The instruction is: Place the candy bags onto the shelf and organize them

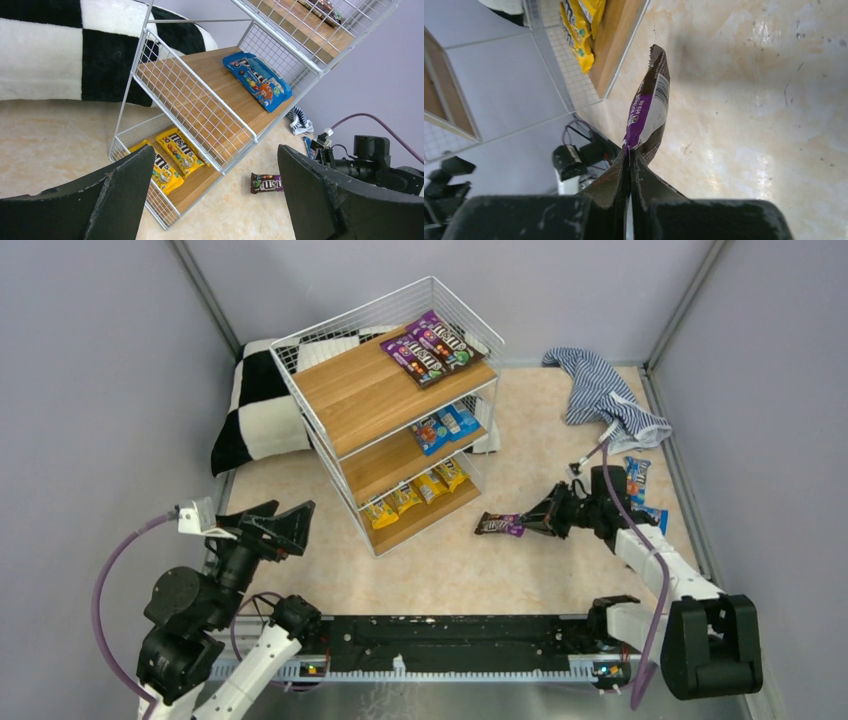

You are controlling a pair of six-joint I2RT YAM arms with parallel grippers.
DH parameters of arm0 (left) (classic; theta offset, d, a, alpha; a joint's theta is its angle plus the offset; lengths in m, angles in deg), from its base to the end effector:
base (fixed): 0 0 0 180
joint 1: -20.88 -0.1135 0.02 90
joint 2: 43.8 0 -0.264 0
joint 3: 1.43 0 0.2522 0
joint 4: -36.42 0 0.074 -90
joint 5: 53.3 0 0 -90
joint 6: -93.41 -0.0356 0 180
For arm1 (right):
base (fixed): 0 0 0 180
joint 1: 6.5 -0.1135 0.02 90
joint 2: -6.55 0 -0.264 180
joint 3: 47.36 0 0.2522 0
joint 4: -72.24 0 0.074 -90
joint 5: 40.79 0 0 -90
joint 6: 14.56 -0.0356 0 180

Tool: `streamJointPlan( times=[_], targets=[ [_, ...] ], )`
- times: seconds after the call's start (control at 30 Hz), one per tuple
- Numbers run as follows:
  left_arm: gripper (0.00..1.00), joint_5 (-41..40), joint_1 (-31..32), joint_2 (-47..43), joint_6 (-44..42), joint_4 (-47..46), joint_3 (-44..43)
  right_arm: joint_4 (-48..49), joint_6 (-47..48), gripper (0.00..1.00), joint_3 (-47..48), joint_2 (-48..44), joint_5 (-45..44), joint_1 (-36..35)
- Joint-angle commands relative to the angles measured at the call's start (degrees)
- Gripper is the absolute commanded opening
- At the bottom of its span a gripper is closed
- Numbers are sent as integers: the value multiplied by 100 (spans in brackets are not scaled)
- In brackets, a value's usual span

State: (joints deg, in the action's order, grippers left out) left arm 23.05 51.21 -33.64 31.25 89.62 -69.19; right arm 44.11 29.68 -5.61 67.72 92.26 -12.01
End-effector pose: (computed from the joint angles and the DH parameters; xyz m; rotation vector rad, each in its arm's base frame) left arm 0.0073 0.0055 0.3813 -0.1631 1.5209 -0.6377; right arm 0.1948 0.0432 0.1871 0.4973 2.4627 1.3004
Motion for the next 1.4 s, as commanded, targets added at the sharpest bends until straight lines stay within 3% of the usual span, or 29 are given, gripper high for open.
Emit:
streamJointPlan(
  times=[0.0,0.1,0.2,0.27,0.43,0.63,0.9,1.0,1.13,1.37],
  targets=[
    [98,53,24,-71,39,-98,-163,175,-1406,0,-44,-457,299,252],
    [98,13,25,-116,21,-9,-251,455,-1862,0,-229,-827,251,519],
    [98,35,26,-158,20,19,-291,333,-1524,0,23,-1463,-264,691],
    [98,46,20,-163,20,54,-316,-279,-1210,0,509,-1907,-776,692],
    [98,29,28,-167,-59,15,-287,-454,-1185,0,1706,-2095,-803,693],
    [98,7,34,-130,-209,-22,-339,-672,-597,0,3831,-2143,-2192,693],
    [98,-21,37,-153,-237,-9,-306,993,-2484,0,5702,-807,-1779,497],
    [98,-23,41,-175,-210,-24,-266,754,-2371,0,6500,-230,-2492,-373],
    [98,-23,42,-154,-201,7,-276,806,-2156,0,7114,518,-3625,-2207],
    [98,-149,49,-205,-132,236,-385,1569,-1922,0,7149,1289,-5898,-4295]
  ],
)
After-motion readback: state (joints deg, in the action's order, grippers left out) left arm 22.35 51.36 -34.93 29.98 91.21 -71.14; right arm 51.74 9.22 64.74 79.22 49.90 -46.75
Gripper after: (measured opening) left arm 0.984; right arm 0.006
